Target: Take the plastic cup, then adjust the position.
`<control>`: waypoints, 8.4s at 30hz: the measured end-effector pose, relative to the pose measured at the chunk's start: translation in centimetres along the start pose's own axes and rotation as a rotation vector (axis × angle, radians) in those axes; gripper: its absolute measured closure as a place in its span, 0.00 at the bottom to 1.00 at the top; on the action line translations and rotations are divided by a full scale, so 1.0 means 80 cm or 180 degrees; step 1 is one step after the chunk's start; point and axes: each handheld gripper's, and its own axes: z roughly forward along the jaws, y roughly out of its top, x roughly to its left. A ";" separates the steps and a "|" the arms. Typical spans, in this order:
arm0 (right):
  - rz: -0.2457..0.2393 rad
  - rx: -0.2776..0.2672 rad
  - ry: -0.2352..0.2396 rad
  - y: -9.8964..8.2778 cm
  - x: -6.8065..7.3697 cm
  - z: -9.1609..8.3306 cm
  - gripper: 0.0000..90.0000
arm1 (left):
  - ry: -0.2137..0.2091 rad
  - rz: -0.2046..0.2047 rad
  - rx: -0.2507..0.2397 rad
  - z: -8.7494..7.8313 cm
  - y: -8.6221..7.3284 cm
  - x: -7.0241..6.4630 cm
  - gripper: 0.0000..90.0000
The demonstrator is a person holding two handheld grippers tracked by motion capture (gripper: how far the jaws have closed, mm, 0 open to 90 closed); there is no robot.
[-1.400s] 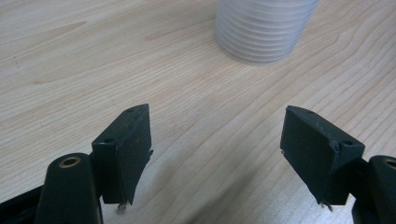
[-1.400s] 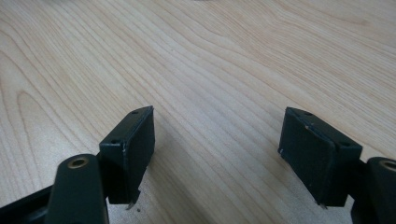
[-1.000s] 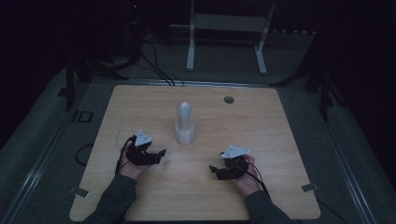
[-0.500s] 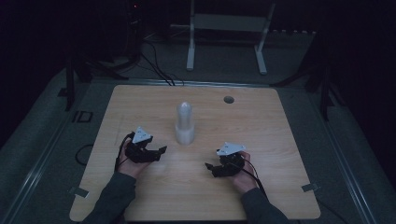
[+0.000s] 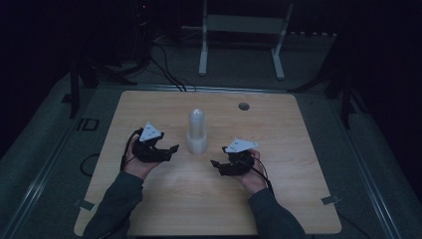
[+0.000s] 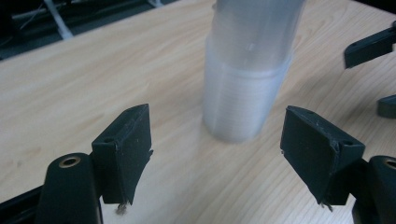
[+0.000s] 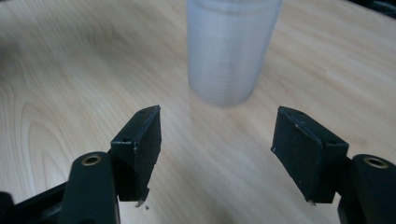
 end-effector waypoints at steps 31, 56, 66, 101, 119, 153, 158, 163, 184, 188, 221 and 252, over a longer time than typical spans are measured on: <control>0.0143 -0.0137 -0.0015 0.045 -0.021 0.031 0.42 | -0.0207 0.0194 -0.0245 0.043 0.088 -0.015 0.27; 0.0117 -0.0112 0.0014 0.054 -0.027 0.055 0.32 | -0.0332 0.0101 -0.0335 0.063 0.098 -0.018 0.37; 0.0141 -0.0099 0.0041 0.058 -0.025 0.072 0.27 | -0.0366 0.0092 -0.0353 0.060 0.099 -0.016 0.41; 0.0079 -0.0195 0.0069 0.066 -0.019 0.077 0.29 | -0.0377 -0.0003 -0.0492 0.044 0.114 -0.010 0.44; 0.0093 -0.0240 0.0065 0.065 -0.021 0.060 0.29 | -0.0403 0.0010 -0.0588 0.020 0.134 -0.008 0.45; 0.0035 -0.0333 0.0055 0.065 -0.025 0.018 0.26 | -0.0484 0.0123 -0.0817 -0.016 0.169 -0.014 0.45; 0.0018 -0.0356 0.0054 0.065 -0.026 0.010 0.26 | -0.0502 0.0133 -0.0874 -0.024 0.173 -0.016 0.45; 0.0012 -0.0385 0.0043 0.065 -0.027 0.003 0.26 | -0.0498 0.0156 -0.0932 -0.033 0.177 -0.017 0.45; 0.0033 -0.0383 0.0053 0.057 -0.031 -0.006 0.25 | -0.0593 0.0132 -0.0978 -0.058 0.173 -0.013 0.46; 0.0014 -0.0390 0.0072 0.057 -0.030 -0.009 0.25 | -0.0579 0.0119 -0.0969 -0.061 0.170 -0.011 0.46; -0.0106 -0.0369 0.0126 0.049 -0.022 -0.029 0.24 | -0.0901 0.0192 -0.0933 -0.076 0.139 -0.021 0.46; -0.0053 -0.0671 0.0682 0.063 -0.012 -0.037 0.27 | -0.1125 0.0037 -0.0932 -0.071 0.084 -0.007 0.46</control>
